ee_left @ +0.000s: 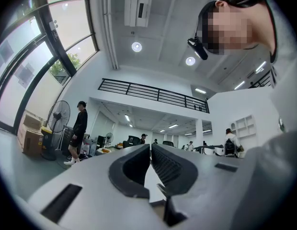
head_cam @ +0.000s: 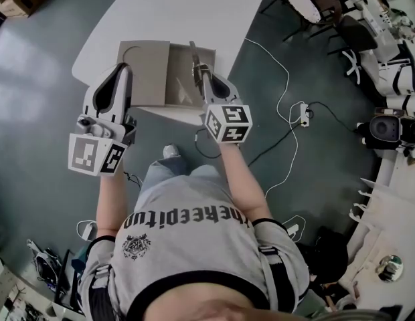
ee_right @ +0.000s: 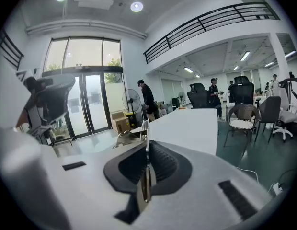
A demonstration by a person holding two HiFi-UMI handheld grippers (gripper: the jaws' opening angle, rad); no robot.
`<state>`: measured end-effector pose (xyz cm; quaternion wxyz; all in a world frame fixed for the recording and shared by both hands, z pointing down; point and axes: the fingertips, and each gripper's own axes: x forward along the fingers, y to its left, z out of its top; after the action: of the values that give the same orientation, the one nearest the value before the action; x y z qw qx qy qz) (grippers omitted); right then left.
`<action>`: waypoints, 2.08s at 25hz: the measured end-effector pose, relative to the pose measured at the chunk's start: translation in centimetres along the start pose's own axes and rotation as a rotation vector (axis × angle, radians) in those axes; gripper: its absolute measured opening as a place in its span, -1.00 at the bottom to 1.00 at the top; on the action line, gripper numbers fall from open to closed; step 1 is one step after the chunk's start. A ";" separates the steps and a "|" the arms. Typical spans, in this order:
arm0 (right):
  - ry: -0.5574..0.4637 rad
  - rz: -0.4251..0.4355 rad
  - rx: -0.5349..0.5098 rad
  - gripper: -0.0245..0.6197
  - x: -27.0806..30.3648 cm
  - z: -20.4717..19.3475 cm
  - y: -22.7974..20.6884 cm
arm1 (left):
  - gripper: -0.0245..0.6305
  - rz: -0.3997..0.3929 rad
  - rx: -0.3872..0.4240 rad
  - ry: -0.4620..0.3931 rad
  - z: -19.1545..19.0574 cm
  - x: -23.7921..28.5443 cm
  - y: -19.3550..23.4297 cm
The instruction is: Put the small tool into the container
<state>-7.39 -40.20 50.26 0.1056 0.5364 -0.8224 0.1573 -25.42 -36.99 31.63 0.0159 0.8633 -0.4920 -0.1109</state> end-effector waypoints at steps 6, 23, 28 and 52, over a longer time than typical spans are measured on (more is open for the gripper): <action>0.141 -0.040 -0.071 -0.92 3.0 -4.0 -0.6 | -0.88 0.016 -0.013 0.022 -1.0 -0.2 1.5; 0.422 -0.099 -0.406 -0.92 7.9 -9.7 -1.1 | -0.88 0.058 -0.024 0.067 -2.8 -0.6 3.3; 0.453 -0.106 -0.484 -0.92 8.8 -10.5 -0.7 | -0.88 0.068 -0.020 0.070 -2.9 -0.8 3.7; 0.346 0.144 -0.208 -0.53 6.8 -10.1 3.4 | -0.88 0.057 -0.024 0.070 -2.7 -0.9 2.2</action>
<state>-13.17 -41.00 61.45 0.2883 0.4274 -0.8401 0.1686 -27.13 -37.60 34.68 0.0467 0.8520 -0.5143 -0.0862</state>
